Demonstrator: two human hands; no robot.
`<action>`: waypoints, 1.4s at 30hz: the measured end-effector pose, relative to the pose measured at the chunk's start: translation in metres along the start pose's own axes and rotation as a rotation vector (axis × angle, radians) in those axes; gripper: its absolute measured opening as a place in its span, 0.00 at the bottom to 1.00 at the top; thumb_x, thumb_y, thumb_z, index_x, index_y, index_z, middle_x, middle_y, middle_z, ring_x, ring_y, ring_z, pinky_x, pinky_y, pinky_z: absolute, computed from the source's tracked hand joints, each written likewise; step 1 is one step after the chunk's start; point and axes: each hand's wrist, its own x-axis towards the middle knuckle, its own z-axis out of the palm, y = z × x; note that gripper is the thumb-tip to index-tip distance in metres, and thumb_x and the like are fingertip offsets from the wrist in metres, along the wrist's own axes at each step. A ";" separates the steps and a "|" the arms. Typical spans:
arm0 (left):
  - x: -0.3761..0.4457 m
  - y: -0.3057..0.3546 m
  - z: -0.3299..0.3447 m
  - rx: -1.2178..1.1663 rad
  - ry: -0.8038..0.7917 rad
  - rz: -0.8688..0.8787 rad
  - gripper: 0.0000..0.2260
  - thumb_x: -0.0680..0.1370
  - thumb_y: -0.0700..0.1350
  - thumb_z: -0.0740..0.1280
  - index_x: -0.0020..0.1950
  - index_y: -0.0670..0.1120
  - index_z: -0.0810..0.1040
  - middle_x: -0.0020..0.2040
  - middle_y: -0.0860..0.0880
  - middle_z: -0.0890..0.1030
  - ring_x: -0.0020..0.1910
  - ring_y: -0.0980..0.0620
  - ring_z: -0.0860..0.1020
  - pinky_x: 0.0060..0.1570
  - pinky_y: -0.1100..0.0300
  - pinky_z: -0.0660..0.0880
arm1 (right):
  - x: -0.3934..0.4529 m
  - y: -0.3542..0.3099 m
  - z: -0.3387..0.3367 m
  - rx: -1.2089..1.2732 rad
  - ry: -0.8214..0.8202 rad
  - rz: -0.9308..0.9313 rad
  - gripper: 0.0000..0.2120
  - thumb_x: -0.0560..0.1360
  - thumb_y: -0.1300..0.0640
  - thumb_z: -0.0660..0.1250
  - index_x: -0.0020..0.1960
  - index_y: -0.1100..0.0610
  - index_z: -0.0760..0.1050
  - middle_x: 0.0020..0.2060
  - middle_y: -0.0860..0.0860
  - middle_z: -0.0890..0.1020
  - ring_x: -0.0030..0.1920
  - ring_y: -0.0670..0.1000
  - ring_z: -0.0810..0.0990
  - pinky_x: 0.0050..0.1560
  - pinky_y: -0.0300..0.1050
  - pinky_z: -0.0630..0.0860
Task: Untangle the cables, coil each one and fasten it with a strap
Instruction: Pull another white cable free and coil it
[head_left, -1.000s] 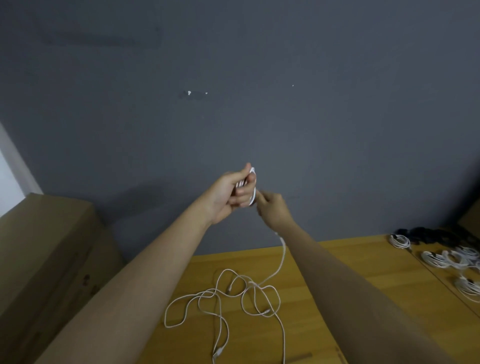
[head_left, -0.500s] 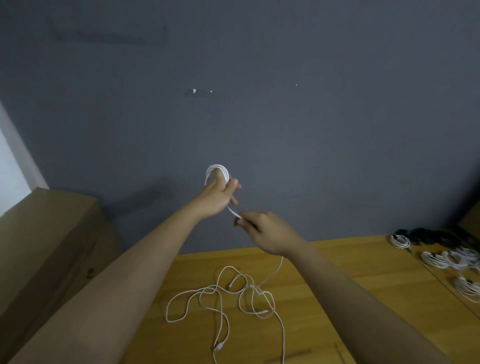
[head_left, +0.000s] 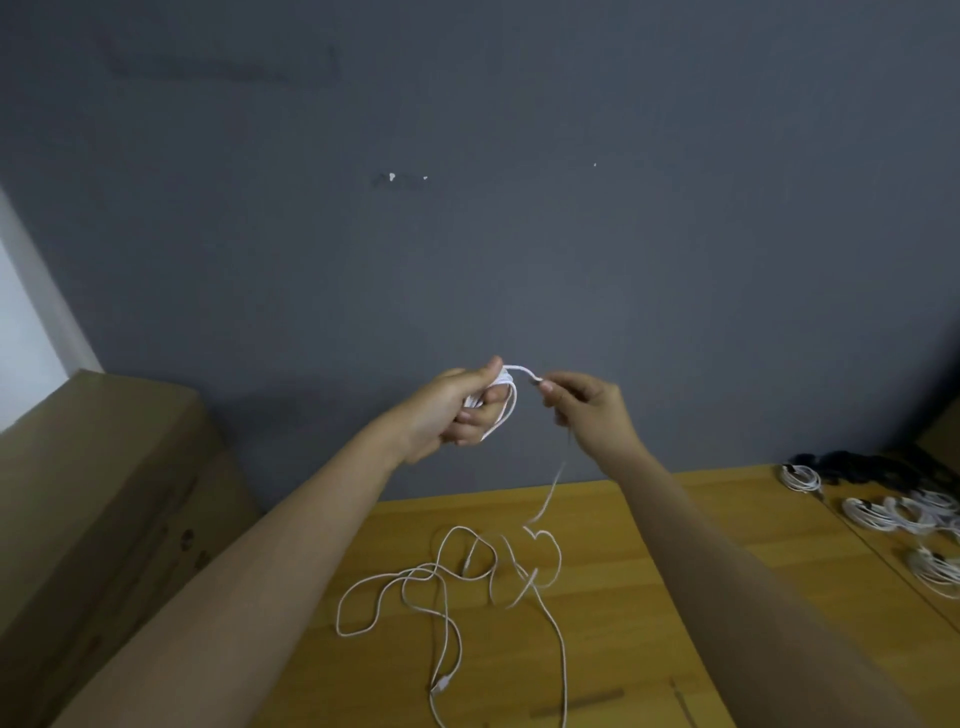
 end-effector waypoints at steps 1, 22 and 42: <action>-0.001 0.002 -0.001 -0.049 -0.002 0.012 0.18 0.83 0.53 0.49 0.36 0.47 0.62 0.24 0.53 0.58 0.19 0.58 0.53 0.21 0.67 0.57 | -0.005 0.008 0.007 0.033 -0.017 0.038 0.09 0.78 0.62 0.65 0.53 0.64 0.81 0.31 0.50 0.76 0.26 0.42 0.70 0.31 0.34 0.70; 0.006 -0.061 -0.030 1.049 0.362 -0.186 0.12 0.83 0.54 0.51 0.48 0.46 0.61 0.45 0.47 0.71 0.43 0.47 0.72 0.45 0.51 0.70 | -0.069 0.012 0.042 -0.141 -0.391 0.025 0.08 0.79 0.59 0.64 0.43 0.57 0.80 0.25 0.49 0.72 0.28 0.47 0.69 0.31 0.40 0.66; -0.013 -0.002 0.003 -0.160 0.134 0.126 0.19 0.83 0.55 0.46 0.37 0.47 0.63 0.24 0.54 0.62 0.19 0.59 0.56 0.27 0.63 0.60 | -0.038 0.017 0.045 0.095 -0.186 0.080 0.13 0.82 0.59 0.57 0.61 0.59 0.77 0.32 0.54 0.77 0.25 0.44 0.69 0.29 0.34 0.68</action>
